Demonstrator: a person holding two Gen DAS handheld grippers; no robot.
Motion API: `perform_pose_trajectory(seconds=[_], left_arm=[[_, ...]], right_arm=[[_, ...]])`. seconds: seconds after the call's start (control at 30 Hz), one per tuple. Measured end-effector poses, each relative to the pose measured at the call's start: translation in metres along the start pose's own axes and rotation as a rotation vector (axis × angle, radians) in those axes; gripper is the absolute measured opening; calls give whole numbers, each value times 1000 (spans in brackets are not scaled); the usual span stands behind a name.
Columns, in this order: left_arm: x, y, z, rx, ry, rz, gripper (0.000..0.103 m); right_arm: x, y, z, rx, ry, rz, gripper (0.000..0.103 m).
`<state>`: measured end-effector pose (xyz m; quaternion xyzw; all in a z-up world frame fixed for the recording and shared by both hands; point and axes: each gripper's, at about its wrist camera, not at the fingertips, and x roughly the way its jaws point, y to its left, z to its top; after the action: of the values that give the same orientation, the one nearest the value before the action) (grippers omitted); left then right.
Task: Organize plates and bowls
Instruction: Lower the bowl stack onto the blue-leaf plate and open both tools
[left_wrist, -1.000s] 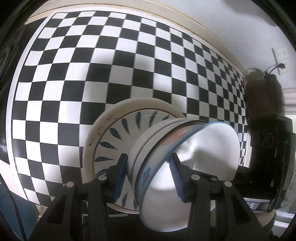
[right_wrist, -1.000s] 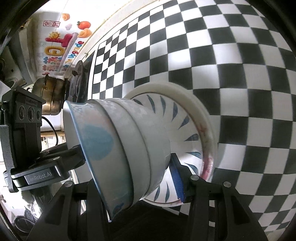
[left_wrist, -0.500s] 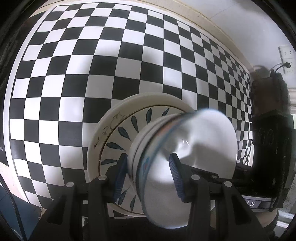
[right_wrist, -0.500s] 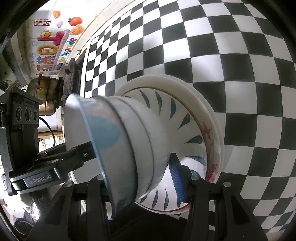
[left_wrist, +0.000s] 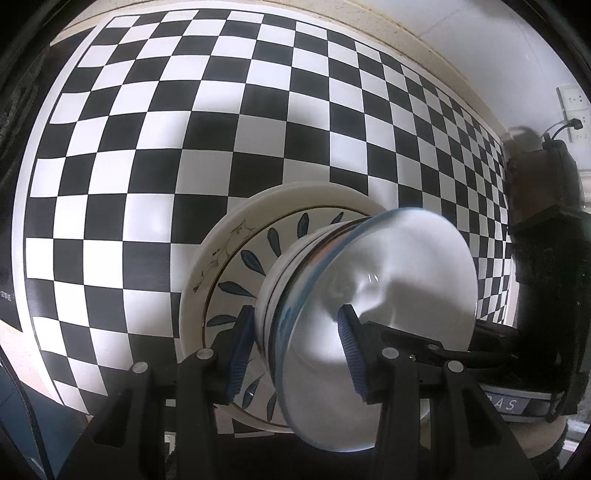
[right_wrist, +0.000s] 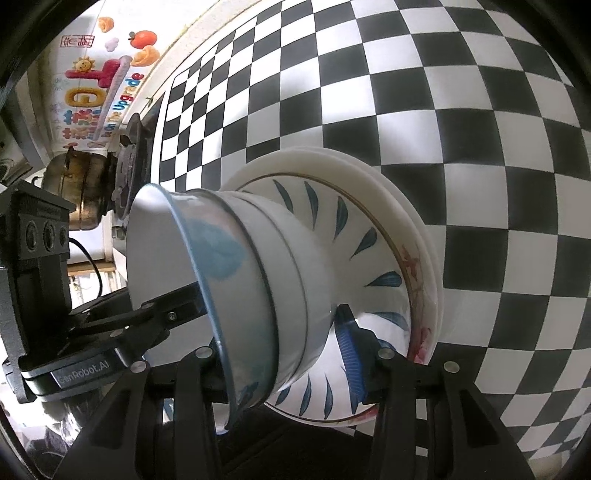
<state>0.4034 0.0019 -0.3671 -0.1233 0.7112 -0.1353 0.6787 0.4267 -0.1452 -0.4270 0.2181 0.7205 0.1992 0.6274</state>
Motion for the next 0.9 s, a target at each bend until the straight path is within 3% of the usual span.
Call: perform_pose_trajectory(seconds=[0.37,0.8,0.87,0.9], left_arm=[[-18,-3,-6,5,-67,86,42],[-68,-14,-35,35,-212,224,44],[-75,-15,-39,44,-242,246,45],[-79,-17,-42,51,-255,258,50]], right_arm=[[-13,16,-6,-49,-29,-95,47],[-73,63,-37,-164,-187,-358,47],[-81,69,-44,-166,-206,-386,62],[-86,72,-48,-169,-217,-395,67]])
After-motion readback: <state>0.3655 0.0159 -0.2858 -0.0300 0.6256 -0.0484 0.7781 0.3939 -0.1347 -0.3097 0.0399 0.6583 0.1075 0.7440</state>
